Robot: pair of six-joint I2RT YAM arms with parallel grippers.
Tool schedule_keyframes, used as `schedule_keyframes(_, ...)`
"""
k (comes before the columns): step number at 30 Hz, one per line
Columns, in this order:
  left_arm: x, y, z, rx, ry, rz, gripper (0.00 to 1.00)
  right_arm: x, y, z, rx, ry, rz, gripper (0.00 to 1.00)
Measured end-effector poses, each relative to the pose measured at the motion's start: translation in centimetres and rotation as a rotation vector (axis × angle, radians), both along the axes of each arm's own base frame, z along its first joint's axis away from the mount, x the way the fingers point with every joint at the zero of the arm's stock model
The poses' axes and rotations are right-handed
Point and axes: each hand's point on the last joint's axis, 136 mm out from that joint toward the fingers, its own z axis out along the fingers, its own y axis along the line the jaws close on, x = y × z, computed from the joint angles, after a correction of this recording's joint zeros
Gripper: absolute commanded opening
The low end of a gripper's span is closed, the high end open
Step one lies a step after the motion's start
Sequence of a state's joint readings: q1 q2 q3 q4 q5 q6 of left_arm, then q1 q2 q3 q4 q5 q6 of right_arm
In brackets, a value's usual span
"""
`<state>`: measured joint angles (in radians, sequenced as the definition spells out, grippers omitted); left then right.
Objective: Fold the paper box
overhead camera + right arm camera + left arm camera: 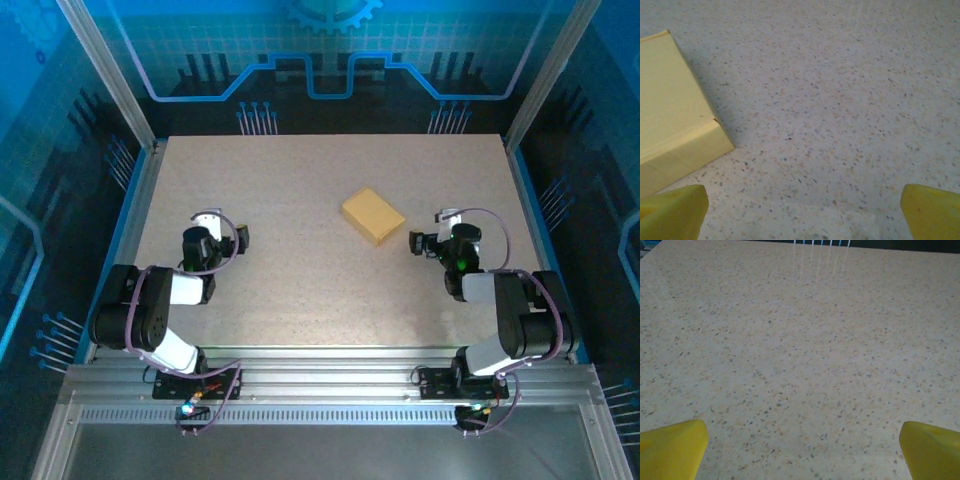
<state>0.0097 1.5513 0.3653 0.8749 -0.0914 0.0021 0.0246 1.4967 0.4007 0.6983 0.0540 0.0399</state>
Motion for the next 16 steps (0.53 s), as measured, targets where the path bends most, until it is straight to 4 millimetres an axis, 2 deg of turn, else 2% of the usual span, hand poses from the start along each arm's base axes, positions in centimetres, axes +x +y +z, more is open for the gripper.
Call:
schedule_keyframes(6,0.08,-0.24,0.16,-0.004,-0.007,-0.011,0.99,0.50,0.27,0.87,-0.010,-0.035,0.016,1.00)
schedule_keyframes(16,0.08,-0.40,0.16,-0.004,-0.007,-0.016,0.99,0.48,0.87,0.90,-0.021,-0.037,0.035,1.00)
